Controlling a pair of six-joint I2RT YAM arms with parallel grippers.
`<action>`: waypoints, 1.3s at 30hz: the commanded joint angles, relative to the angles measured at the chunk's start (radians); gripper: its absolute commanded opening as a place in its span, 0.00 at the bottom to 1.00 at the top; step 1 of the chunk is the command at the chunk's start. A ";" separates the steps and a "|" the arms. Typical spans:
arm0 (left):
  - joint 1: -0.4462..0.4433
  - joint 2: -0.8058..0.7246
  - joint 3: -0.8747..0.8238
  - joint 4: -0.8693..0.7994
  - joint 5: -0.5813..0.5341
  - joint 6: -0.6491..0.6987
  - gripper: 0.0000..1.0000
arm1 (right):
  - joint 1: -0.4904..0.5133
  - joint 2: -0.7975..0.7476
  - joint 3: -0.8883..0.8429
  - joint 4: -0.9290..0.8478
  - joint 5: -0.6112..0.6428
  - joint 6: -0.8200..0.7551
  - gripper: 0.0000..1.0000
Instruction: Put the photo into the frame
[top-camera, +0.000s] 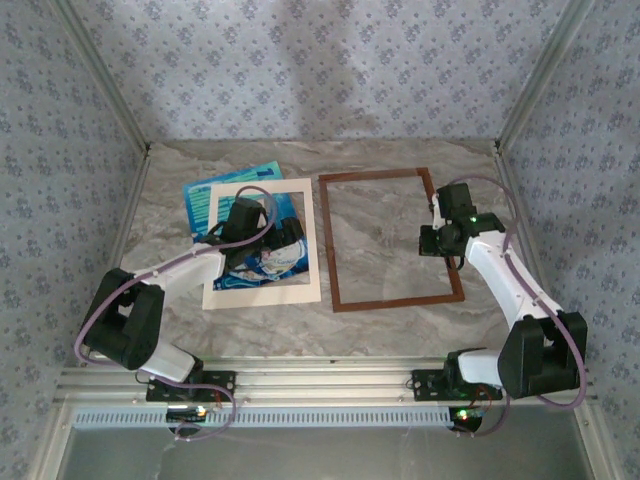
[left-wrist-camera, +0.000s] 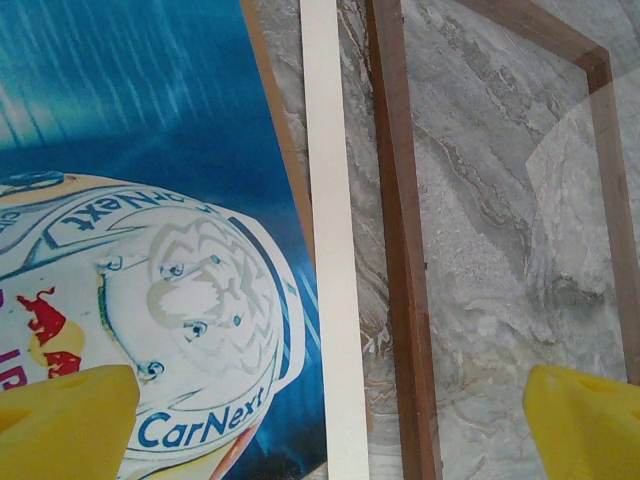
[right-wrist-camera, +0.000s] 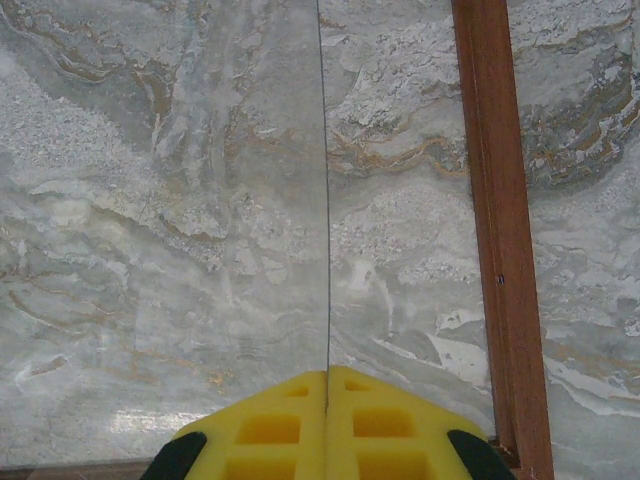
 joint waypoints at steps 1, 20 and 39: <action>-0.007 0.002 0.016 0.017 0.001 0.017 0.98 | -0.002 -0.012 -0.007 0.005 0.019 0.011 0.00; -0.007 0.062 0.082 -0.005 0.009 0.037 0.98 | -0.029 -0.007 -0.017 0.017 0.038 0.015 0.00; -0.006 0.106 0.090 0.008 0.028 0.048 0.99 | -0.024 0.014 -0.026 0.079 0.004 -0.025 0.00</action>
